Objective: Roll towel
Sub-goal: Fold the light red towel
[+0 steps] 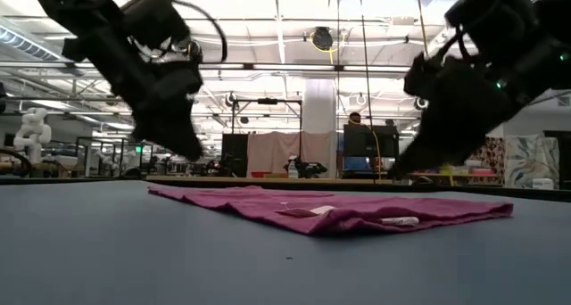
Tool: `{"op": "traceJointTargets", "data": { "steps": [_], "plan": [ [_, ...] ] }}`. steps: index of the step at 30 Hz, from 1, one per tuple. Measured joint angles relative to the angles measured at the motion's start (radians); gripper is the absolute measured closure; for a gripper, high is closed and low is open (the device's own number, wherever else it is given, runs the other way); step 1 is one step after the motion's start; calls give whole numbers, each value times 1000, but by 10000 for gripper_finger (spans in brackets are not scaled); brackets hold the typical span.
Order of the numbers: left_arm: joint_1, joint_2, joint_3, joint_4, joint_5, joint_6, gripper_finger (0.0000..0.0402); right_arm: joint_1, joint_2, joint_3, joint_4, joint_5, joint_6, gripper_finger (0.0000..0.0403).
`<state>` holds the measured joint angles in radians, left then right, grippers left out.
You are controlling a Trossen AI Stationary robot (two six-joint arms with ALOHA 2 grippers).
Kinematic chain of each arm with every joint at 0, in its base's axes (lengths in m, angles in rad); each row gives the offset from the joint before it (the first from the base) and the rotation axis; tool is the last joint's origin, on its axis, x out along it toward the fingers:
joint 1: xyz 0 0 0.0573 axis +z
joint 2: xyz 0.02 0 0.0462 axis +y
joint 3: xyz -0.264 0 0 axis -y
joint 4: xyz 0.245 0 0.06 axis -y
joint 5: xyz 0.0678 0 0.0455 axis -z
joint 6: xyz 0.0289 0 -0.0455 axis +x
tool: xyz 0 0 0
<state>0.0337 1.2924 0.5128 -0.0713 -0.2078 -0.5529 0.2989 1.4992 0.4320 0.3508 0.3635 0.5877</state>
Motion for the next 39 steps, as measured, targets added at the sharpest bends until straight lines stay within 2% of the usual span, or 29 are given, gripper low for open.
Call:
{"op": "traceJointTargets", "data": {
  "steps": [7,12,16,20,23,28,32,34,39],
  "plan": [
    [29,157,-19,61,-9,9,231,43,76,0,-32,-20,114,403],
    [100,257,-13,157,-2,32,231,88,142,2,65,-2,204,403],
    [147,272,-14,220,17,125,231,117,187,3,154,-11,251,403],
    [201,269,-12,266,24,244,231,146,218,44,147,-6,274,403],
    [236,269,8,262,92,297,231,156,235,83,137,0,272,403],
    [277,195,20,236,207,296,231,153,212,125,74,-17,265,403],
    [283,73,22,218,239,299,231,141,170,133,-27,-21,270,403],
    [287,3,22,158,214,305,231,118,132,134,-72,-54,274,403],
    [302,-109,22,3,42,280,230,11,-18,133,-203,-127,170,383]
  ]
}}
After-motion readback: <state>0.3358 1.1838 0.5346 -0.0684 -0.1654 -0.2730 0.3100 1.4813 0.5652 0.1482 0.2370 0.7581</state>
